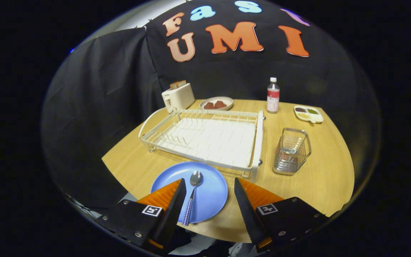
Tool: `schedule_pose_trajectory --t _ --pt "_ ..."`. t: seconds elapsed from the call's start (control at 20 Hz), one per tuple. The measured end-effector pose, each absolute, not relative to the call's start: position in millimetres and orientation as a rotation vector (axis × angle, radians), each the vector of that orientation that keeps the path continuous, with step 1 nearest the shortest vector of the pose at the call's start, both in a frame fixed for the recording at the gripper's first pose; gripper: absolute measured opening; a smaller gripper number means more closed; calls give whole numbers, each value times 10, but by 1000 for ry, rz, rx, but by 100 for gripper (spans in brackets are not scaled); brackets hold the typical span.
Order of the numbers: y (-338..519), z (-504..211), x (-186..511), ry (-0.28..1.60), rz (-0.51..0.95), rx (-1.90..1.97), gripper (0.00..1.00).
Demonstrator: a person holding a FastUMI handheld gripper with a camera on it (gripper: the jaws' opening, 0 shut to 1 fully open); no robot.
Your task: Take the plate from the dish rack, then take the spoon from the basket and place it into the plate.
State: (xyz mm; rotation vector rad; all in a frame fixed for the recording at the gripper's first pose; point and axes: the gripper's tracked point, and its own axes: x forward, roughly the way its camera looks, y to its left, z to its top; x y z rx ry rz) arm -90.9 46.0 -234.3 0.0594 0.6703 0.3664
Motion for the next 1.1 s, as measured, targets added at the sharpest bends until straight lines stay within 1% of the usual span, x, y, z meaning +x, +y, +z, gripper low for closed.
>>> schedule_pose_trajectory --t 0.15,0.35,0.6,0.85,0.95,1.1 --pt "293 -1789 -607 537 306 73 90" --pt "116 -1039 -383 393 258 43 96" --pt "18 -319 -209 216 213 -1 97" --pt "-93 -62 -184 129 152 -17 97" --pt "-115 -33 -205 135 143 0 97" --pt "-229 131 -197 93 116 -9 97"
